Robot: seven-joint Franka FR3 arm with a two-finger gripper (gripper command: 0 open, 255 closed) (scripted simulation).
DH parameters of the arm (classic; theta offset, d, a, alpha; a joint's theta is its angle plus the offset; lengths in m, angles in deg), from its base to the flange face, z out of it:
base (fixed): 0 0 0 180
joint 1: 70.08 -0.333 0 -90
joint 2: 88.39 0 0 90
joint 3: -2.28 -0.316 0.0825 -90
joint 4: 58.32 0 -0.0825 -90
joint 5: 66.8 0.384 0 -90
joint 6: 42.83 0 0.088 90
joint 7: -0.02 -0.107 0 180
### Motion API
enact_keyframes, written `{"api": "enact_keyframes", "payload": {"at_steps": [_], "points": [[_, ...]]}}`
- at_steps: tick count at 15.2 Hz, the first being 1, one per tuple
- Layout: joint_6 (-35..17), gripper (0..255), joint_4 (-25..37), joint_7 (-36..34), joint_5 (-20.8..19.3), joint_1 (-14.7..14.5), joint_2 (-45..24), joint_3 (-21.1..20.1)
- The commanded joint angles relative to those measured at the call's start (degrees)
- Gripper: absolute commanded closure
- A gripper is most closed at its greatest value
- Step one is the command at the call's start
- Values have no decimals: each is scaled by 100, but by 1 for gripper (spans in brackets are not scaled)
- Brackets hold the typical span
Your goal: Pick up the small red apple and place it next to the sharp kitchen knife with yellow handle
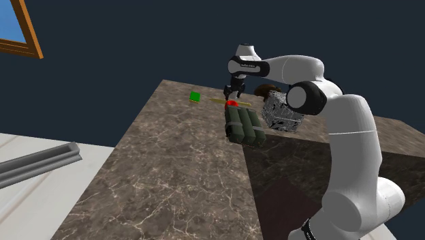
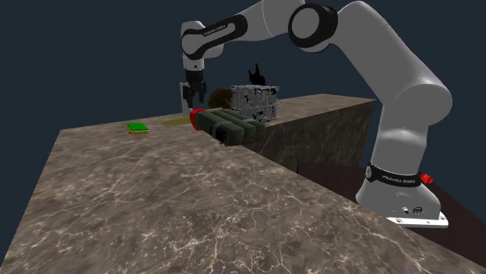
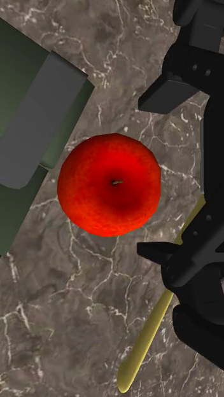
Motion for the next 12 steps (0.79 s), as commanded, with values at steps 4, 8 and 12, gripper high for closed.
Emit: {"api": "enact_keyframes", "payload": {"at_steps": [4, 8, 12], "points": [[612, 0, 451, 24, 16, -42, 160, -12], [612, 0, 451, 24, 16, -42, 160, -12], [612, 0, 451, 24, 16, -42, 160, -12]]}}
